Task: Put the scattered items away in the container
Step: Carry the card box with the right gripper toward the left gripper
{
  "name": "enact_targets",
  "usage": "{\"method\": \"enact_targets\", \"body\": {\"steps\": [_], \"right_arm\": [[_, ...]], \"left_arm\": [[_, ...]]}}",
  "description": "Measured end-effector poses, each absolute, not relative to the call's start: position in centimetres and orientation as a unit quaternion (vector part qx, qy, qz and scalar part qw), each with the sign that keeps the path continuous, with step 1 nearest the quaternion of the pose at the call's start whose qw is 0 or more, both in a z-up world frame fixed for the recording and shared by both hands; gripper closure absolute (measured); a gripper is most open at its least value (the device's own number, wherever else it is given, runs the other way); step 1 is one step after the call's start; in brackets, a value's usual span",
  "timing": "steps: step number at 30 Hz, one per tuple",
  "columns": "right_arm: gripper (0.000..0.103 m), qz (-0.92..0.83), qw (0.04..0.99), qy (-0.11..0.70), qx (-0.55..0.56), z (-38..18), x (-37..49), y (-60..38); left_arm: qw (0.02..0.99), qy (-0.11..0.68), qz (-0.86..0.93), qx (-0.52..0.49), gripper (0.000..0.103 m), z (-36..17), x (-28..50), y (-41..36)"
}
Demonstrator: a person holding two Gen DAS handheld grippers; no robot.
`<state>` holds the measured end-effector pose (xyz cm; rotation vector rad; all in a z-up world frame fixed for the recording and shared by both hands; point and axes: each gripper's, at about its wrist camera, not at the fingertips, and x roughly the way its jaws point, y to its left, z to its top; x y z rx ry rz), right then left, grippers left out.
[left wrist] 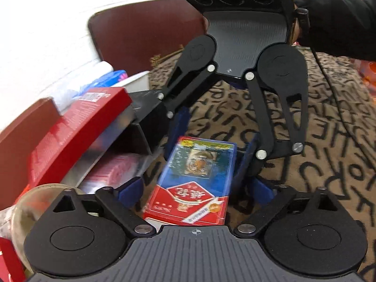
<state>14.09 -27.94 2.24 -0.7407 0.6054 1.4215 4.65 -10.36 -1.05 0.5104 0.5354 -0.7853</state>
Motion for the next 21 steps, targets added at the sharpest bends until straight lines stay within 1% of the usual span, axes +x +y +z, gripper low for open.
{"method": "enact_targets", "body": {"steps": [3,7,13,17,21], "right_arm": [[0.025,0.617,0.662,0.271,-0.329,2.4,13.2,-28.3],[0.025,0.603,0.674,0.275,-0.327,2.5,12.2,-29.0],[0.025,0.577,0.688,0.260,-0.356,3.7,10.0,-29.8],[0.025,0.560,0.697,0.232,-0.383,7.0,8.9,-29.6],[0.025,0.542,0.707,0.200,-0.408,11.6,9.5,-27.8]], "left_arm": [[0.849,0.267,-0.392,0.230,0.020,-0.8,4.7,-10.2],[0.850,0.260,-0.398,0.226,0.020,-0.8,4.2,-10.5],[0.851,0.230,-0.391,0.266,0.020,0.4,2.6,-11.9],[0.860,0.195,-0.382,0.278,0.020,3.5,1.8,-11.2],[0.867,0.163,-0.356,0.308,0.020,7.6,3.3,-9.3]]}}
